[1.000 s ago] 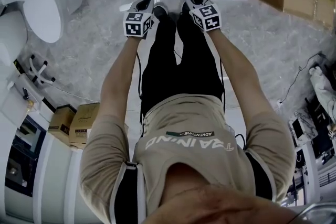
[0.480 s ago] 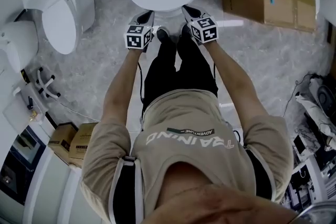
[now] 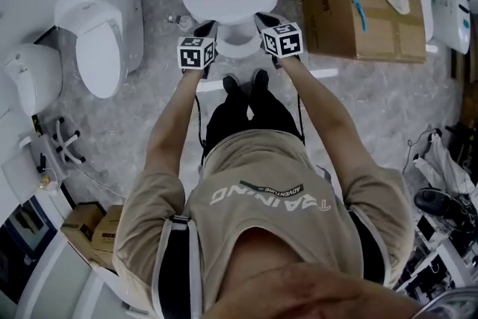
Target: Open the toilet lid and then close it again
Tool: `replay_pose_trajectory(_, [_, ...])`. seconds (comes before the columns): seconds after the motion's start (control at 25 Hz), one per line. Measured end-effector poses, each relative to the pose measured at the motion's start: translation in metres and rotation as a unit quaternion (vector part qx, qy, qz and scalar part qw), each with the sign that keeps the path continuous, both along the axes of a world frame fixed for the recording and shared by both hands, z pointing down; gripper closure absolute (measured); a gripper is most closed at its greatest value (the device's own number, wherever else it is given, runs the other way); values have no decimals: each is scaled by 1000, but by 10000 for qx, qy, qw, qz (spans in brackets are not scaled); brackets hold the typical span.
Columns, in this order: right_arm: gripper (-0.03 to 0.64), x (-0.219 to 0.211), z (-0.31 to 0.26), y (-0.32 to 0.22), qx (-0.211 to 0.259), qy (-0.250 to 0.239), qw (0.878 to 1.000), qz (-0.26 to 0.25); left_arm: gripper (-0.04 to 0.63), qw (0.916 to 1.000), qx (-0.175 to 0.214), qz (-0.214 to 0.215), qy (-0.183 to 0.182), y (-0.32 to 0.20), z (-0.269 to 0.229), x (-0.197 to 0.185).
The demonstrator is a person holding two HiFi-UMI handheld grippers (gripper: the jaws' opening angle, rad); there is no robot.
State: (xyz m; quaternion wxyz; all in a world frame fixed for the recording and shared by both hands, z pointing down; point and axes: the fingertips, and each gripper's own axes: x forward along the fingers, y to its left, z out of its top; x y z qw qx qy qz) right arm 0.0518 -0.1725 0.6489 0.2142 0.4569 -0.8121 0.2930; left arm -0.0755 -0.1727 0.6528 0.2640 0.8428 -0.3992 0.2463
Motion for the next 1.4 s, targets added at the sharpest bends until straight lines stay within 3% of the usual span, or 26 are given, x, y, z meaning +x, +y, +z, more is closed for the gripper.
replay_pose_trajectory(0.2, [604,-4,-32,-30,-30,156,9998,-103,592,9998,34,155,-95,-29,-32,-2])
replay_pose_trajectory(0.52, [604,-4,-65,-69,-23,464,9988,160,591,9997,68,-59,-232,-68,-64,-3])
replay_pose_trajectory(0.72, [604,-7,-79,-90,8,316,9994,115,591,9995,194,-33,-231,-88,-79,-6])
replay_pose_trajectory(1.04, [604,-4,-111,-128,394,471,9980,160,591,9985,508,87,-204,-126,-107,-1])
replay_pose_trajectory(1.24, [604,-4,-129,-158,682,257,9970,253,591,9967,703,102,-390,-154,-124,-1])
replay_pose_trajectory(1.4, [604,-4,-142,-189,744,325,9967,32,592,9946,876,8,-548,-184,-137,2])
